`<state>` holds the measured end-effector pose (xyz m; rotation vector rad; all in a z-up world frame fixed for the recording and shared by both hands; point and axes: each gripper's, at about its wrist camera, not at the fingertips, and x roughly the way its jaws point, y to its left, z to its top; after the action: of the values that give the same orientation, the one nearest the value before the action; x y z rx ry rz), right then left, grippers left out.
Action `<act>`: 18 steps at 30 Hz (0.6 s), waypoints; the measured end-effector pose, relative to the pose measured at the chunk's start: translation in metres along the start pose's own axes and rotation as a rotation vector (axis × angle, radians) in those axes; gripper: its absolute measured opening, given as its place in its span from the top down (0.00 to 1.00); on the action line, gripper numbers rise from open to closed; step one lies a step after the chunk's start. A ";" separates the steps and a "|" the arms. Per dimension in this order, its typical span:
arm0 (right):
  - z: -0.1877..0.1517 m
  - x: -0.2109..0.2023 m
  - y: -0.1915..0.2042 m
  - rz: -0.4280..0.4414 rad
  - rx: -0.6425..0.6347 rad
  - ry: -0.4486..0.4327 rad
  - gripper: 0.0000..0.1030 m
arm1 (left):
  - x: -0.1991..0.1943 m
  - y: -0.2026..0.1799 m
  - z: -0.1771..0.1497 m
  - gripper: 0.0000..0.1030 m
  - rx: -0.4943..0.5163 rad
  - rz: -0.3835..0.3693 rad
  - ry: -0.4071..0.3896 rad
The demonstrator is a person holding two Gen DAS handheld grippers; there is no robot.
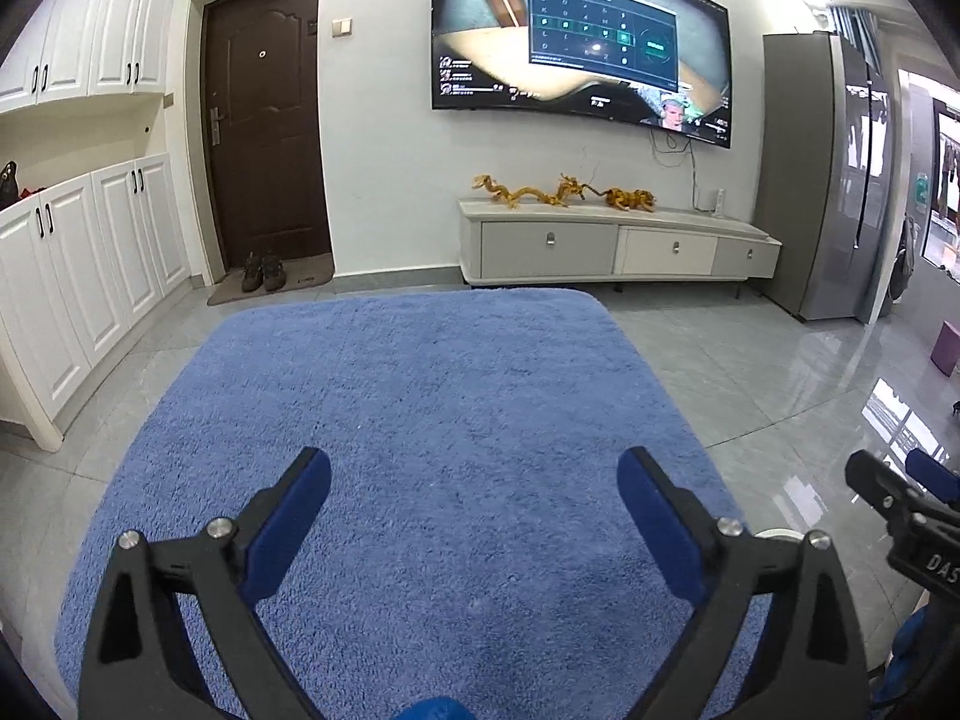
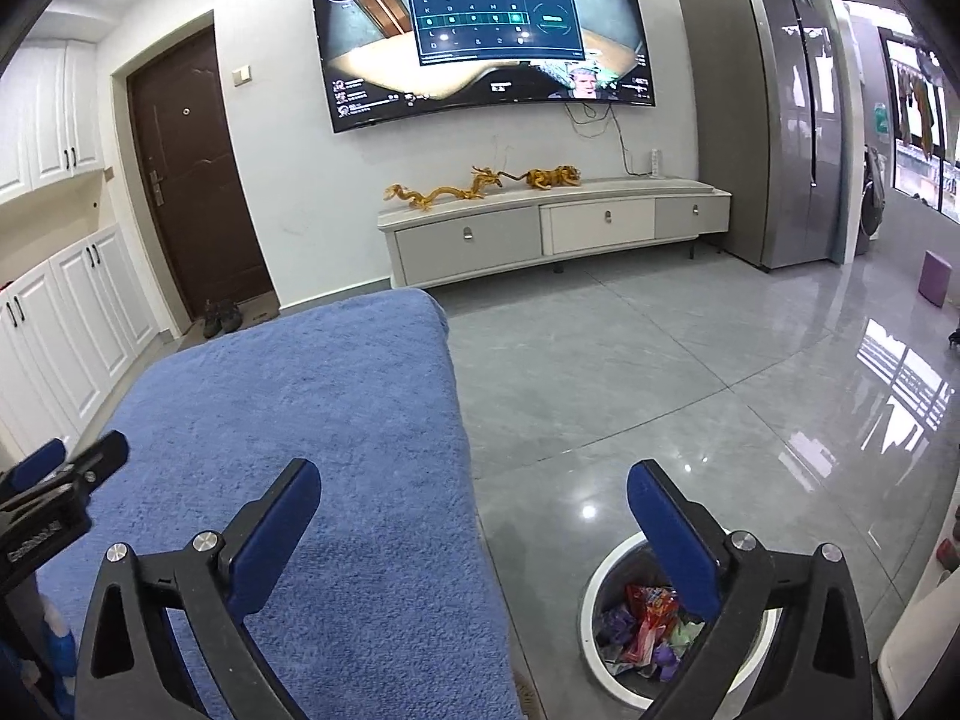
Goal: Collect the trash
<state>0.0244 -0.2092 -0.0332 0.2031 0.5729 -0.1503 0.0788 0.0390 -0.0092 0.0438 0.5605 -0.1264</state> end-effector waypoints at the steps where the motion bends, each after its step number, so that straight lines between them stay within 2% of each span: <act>1: -0.001 0.003 0.000 -0.009 -0.001 0.003 0.00 | 0.001 -0.001 0.000 0.06 0.004 0.004 -0.001; 6: -0.009 0.004 -0.010 -0.028 0.012 0.015 0.00 | 0.003 -0.008 0.000 0.04 0.019 0.023 -0.007; 8: -0.010 0.006 -0.012 -0.036 0.014 0.018 0.00 | 0.003 -0.008 0.000 0.00 0.014 0.027 -0.008; 18: -0.013 0.009 -0.023 -0.097 0.032 0.016 0.00 | 0.007 -0.011 -0.002 0.00 0.015 0.024 -0.008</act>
<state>0.0202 -0.2288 -0.0523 0.2076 0.5971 -0.2522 0.0817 0.0272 -0.0149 0.0647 0.5507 -0.1079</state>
